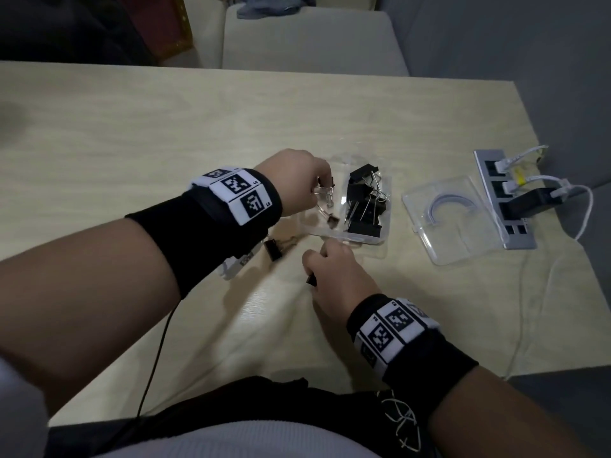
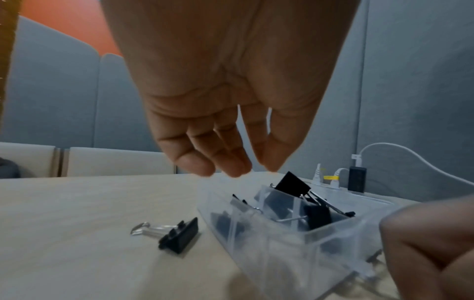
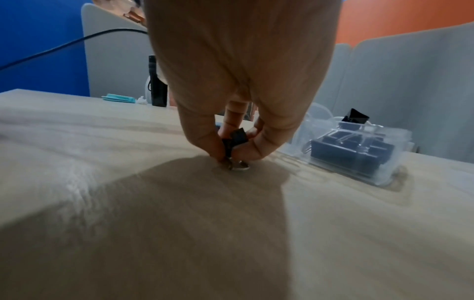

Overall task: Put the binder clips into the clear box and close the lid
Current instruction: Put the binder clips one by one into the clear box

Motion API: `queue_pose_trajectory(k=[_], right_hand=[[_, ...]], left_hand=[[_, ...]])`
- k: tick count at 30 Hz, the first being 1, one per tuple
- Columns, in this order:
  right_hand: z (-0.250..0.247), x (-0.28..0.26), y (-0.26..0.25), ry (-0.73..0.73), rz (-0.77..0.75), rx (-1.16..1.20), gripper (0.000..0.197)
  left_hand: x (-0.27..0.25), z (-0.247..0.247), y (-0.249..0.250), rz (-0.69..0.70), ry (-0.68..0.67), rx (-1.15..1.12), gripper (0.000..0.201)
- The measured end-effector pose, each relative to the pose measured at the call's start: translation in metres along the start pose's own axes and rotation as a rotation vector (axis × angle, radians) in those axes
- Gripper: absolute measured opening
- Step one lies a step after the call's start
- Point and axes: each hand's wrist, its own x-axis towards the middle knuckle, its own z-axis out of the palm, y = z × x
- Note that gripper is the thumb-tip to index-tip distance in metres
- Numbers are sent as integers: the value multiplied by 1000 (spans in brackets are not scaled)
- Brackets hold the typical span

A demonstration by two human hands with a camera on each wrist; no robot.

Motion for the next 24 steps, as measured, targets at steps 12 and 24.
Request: queue_pose_trajectory(k=[12, 24], right_hand=[[-3, 4, 6, -30, 17, -6, 12], [3, 3, 10, -7, -22, 19, 11]], left_hand=[[-2, 19, -41, -119, -205, 303, 29], [-5, -9, -16, -143, 167, -199, 20]])
